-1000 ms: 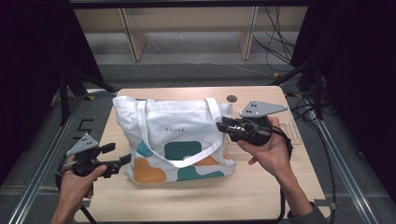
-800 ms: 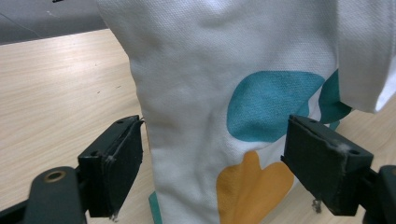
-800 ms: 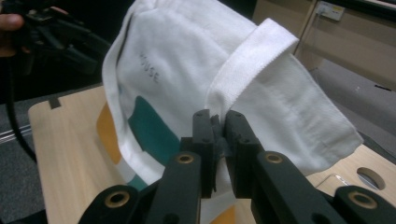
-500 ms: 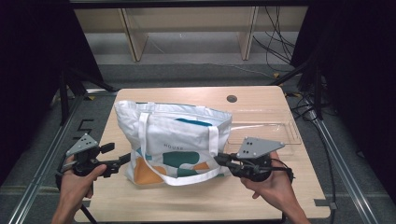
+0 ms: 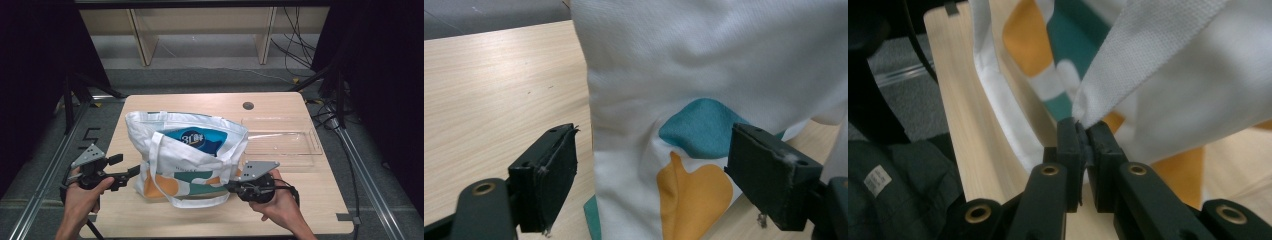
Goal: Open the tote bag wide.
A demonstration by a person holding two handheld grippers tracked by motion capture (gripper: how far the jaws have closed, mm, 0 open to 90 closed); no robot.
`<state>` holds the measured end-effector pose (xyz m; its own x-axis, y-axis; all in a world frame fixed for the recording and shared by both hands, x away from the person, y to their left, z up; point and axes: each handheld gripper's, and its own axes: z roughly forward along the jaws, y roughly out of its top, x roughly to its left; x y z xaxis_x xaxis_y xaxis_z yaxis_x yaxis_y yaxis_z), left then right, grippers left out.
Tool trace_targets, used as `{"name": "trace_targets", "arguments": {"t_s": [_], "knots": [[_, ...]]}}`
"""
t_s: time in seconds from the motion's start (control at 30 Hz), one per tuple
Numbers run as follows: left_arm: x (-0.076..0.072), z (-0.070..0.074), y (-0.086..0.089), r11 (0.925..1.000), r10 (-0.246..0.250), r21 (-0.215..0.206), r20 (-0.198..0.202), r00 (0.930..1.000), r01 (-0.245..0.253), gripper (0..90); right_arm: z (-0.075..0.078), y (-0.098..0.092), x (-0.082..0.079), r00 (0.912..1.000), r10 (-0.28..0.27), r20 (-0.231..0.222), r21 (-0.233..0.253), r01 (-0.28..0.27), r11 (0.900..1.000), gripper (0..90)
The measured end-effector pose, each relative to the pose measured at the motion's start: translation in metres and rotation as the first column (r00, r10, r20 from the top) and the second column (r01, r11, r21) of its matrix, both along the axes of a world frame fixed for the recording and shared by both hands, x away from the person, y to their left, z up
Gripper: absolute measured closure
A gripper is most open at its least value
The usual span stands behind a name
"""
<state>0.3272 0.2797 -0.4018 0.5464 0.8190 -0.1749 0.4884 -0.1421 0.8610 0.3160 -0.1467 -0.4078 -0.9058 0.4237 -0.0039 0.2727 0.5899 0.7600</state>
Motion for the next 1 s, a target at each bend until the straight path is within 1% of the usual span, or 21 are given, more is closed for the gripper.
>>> {"name": "trace_targets", "arguments": {"t_s": [0.03,0.07,0.1,0.13,0.2,0.23,0.3,0.33,0.37,0.43,0.5,0.57,0.6,0.63,0.73,0.77,0.8,0.83,0.93,0.97,1.0], "knots": [[0.000,0.000,0.001,1.0000,-0.003,0.009,0.005,1.0000,0.003,19.5,-0.005,0.001,0.000,0.9996,-0.011,-0.028,-0.017,0.010,1.000,90.0],[0.000,0.000,0.001,1.0000,-0.003,0.009,0.005,1.0000,0.003,19.5,-0.005,0.001,0.000,0.9996,-0.011,-0.028,-0.017,0.010,1.000,90.0],[0.000,0.000,0.002,1.0000,-0.001,-0.001,-0.001,1.0000,0.001,19.4,-0.017,0.005,0.005,0.9990,0.010,-0.043,-0.022,-0.011,1.000,89.7],[-0.001,0.001,0.002,1.0000,0.005,0.006,-0.001,1.0000,-0.005,19.5,-0.020,0.005,0.006,0.9988,0.006,-0.050,-0.037,-0.008,0.999,89.8],[-0.001,0.002,0.003,1.0000,0.000,0.007,0.005,1.0000,0.000,19.4,-0.024,0.006,0.007,0.9981,0.006,-0.061,-0.038,-0.008,0.999,89.8],[-0.001,0.002,0.004,1.0000,0.001,0.003,0.007,1.0000,-0.001,19.4,-0.027,0.006,0.006,0.9968,-0.015,-0.078,-0.054,0.011,0.998,89.8],[-0.002,0.003,0.005,0.9999,0.008,-0.011,0.026,0.9996,-0.008,19.3,-0.039,0.009,0.007,0.9975,-0.015,-0.069,-0.075,0.010,0.997,89.9],[-0.002,0.003,0.005,0.9999,0.008,-0.011,0.026,0.9996,-0.008,19.3,-0.039,0.009,0.007,0.9975,-0.015,-0.069,-0.075,0.010,0.997,89.9],[-0.002,0.005,0.005,0.9999,0.004,-0.017,0.032,0.9995,-0.003,19.3,-0.044,0.011,0.006,0.9961,-0.007,-0.088,-0.095,-0.002,0.996,89.9],[-0.002,0.006,0.005,0.9999,0.007,-0.013,0.028,0.9996,-0.007,19.2,-0.047,0.012,0.007,0.9953,0.005,-0.097,-0.095,-0.014,0.995,89.9],[-0.003,0.007,0.004,0.9996,0.007,-0.028,0.027,0.9996,-0.006,19.0,-0.057,0.013,0.007,0.9941,-0.008,-0.108,-0.109,-0.004,0.994,89.9],[-0.003,0.009,0.004,0.9997,-0.002,-0.023,0.034,0.9994,0.003,18.9,-0.063,0.014,0.006,0.9925,-0.004,-0.122,-0.127,-0.012,0.992,89.9],[-0.003,0.011,0.005,0.9999,-0.014,-0.010,0.025,0.9996,0.014,18.8,-0.069,0.016,0.006,0.9921,-0.001,-0.125,-0.148,-0.017,0.989,89.9],[-0.003,0.012,0.004,0.9997,-0.012,-0.021,0.036,0.9993,0.013,18.8,-0.071,0.016,0.007,0.9942,0.009,-0.107,-0.162,-0.026,0.986,89.9],[-0.005,0.017,0.003,0.9994,-0.019,-0.029,0.043,0.9989,0.020,18.7,-0.073,0.016,0.008,0.9916,-0.012,-0.129,-0.167,-0.010,0.986,89.9],[-0.007,0.023,0.003,0.9987,-0.040,-0.030,0.065,0.9971,0.042,18.3,-0.073,0.015,0.008,0.9885,-0.032,-0.148,-0.166,0.007,0.986,89.8],[-0.008,0.027,0.003,0.9989,-0.039,-0.024,0.067,0.9969,0.041,18.1,-0.072,0.014,0.008,0.9894,-0.016,-0.144,-0.159,-0.008,0.987,89.3],[-0.009,0.031,0.002,0.9986,-0.045,-0.026,0.073,0.9963,0.047,17.9,-0.071,0.014,0.008,0.9895,-0.019,-0.143,-0.135,0.000,0.991,87.8],[-0.008,0.046,-0.001,0.9975,-0.054,-0.041,0.101,0.9934,0.058,16.5,-0.061,0.009,0.004,0.9897,-0.037,-0.138,-0.108,0.022,0.994,75.5],[-0.008,0.050,-0.003,0.9971,-0.059,-0.042,0.103,0.9929,0.064,15.6,-0.058,0.006,0.002,0.9904,-0.061,-0.124,-0.096,0.049,0.994,72.6],[-0.007,0.055,-0.005,0.9975,-0.060,-0.031,0.105,0.9926,0.064,14.9,-0.052,0.001,0.002,0.9907,-0.054,-0.125,-0.095,0.042,0.995,69.7]]}}
